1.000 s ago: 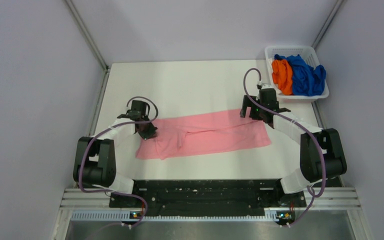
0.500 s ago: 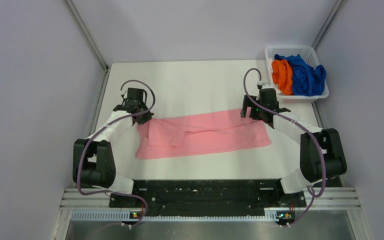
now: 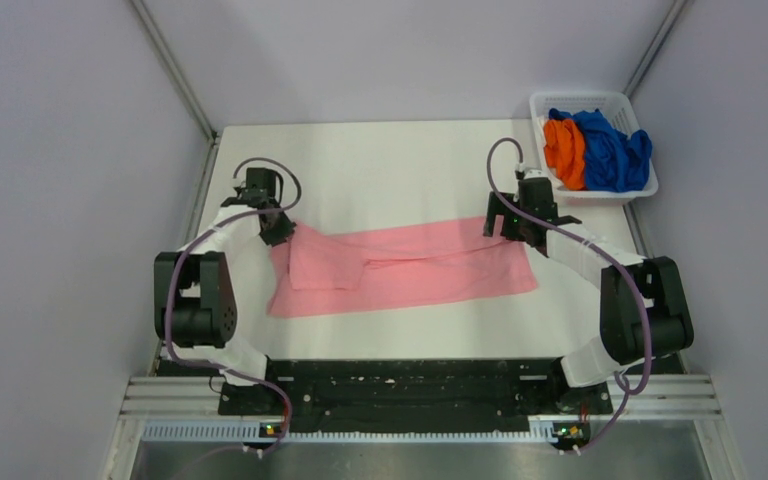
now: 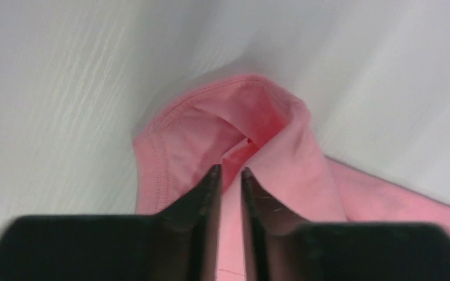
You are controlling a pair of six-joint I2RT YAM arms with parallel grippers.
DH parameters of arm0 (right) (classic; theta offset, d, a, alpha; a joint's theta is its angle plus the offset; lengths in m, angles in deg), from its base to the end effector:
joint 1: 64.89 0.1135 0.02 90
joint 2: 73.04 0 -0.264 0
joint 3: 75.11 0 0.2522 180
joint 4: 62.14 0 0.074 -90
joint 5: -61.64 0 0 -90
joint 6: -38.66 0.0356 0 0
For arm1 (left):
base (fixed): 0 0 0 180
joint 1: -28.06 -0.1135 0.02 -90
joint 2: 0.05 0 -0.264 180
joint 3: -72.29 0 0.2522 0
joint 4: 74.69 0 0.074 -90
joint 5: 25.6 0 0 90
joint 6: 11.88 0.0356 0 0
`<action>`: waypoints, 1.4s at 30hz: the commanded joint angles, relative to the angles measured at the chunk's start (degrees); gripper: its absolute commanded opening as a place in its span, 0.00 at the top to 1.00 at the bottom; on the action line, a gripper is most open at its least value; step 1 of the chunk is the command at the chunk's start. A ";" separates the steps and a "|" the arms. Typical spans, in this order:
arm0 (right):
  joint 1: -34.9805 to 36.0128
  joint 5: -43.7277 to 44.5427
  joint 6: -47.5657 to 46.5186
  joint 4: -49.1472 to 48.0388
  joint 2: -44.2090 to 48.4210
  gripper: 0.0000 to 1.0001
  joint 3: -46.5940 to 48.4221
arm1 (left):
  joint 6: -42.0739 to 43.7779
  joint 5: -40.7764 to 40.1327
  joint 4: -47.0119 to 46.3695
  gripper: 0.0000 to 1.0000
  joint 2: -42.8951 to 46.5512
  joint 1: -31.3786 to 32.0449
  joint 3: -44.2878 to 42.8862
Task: Fold and stack the t-shirts
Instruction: Fold the other side of the tshirt into a rectangle, then rotate the tshirt 75 degrees
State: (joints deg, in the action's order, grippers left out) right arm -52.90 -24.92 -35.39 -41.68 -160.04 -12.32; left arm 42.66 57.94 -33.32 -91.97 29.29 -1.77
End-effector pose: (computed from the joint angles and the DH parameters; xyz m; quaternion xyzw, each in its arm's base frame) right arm 0.3077 0.0632 0.1967 0.0434 0.9214 0.0661 0.3805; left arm 0.3249 -0.0030 0.2060 -0.2976 0.9156 -0.0318 0.2685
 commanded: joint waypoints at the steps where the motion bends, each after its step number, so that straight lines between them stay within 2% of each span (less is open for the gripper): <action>1: 0.34 1.04 -1.14 -0.72 1.31 0.03 0.27 | 1.32 0.32 3.19 0.69 -2.81 -0.27 -4.21; 2: 0.36 1.04 -1.20 -0.79 1.31 0.03 0.34 | 0.75 -1.67 3.99 0.56 -3.00 -0.34 -4.29; 4: 0.36 0.79 -1.37 -0.94 1.37 0.03 0.49 | -0.15 -5.19 5.72 0.39 -2.57 -0.56 -4.67; 6: 0.41 -0.34 -1.53 -1.09 1.30 0.03 1.16 | -1.56 -7.45 8.37 0.13 -1.37 -0.84 -5.78; 7: 0.43 -1.34 -1.70 -1.28 1.03 0.03 1.71 | -2.54 -7.60 10.69 0.05 -0.60 -0.88 -7.20; 8: 0.73 -2.32 -2.03 -1.48 0.78 0.03 2.81 | -2.97 -6.77 12.65 0.02 0.51 -0.64 -8.33; 11: 2.14 -3.84 -2.55 -2.04 -1.19 0.02 5.40 | -3.57 -2.09 9.51 0.01 6.11 1.53 -7.67; 13: 3.64 -5.11 -2.52 -3.20 -3.19 0.02 7.09 | -3.26 3.92 3.84 0.01 8.98 3.77 -5.30; 14: 4.52 -5.52 -2.43 -3.92 -4.81 0.02 7.85 | -3.44 9.61 0.86 0.01 9.61 4.89 -3.83; 16: 6.05 -6.37 -1.90 -4.88 -7.27 0.01 9.55 | -4.46 16.88 -3.04 0.01 8.31 6.82 -2.25; 18: 6.95 -7.36 -1.18 -5.81 -9.59 0.02 10.78 | -5.67 20.43 -5.47 0.01 5.88 8.56 -0.30; 24: 7.30 -10.76 1.60 -8.37 -13.44 0.02 11.25 | -9.11 24.60 -6.41 0.01 -2.12 9.33 5.32; 27: 7.33 -10.60 2.53 -8.20 -13.70 0.02 9.19 | -10.54 23.95 -6.37 0.01 -4.85 9.04 6.98; 30: 7.28 -9.27 2.85 -8.33 -12.90 0.01 6.04 | -12.46 22.28 -9.50 0.01 -9.81 7.60 5.07; 32: 7.31 -9.22 2.74 -7.72 -12.66 0.01 4.31 | -14.37 21.52 -11.69 0.01 -15.77 6.38 -0.03; 34: 7.30 -10.79 2.29 -6.84 -12.76 0.02 3.78 | -15.59 19.63 -11.81 0.01 -24.46 6.15 -11.20; 39: 8.22 -20.42 -0.73 1.58 -9.93 0.02 1.51 | -18.85 23.36 -8.75 0.01 -46.03 7.02 -46.41; 42: 14.06 -29.88 -7.50 10.48 -7.04 0.01 -0.05 | -21.67 25.05 -10.52 0.01 -58.06 8.56 -68.72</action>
State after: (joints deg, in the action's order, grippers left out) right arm -45.23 -40.86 -35.98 -46.60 -170.48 -9.10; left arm 23.47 85.81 -40.84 -136.82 36.42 -52.67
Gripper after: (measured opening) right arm 0.984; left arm 0.988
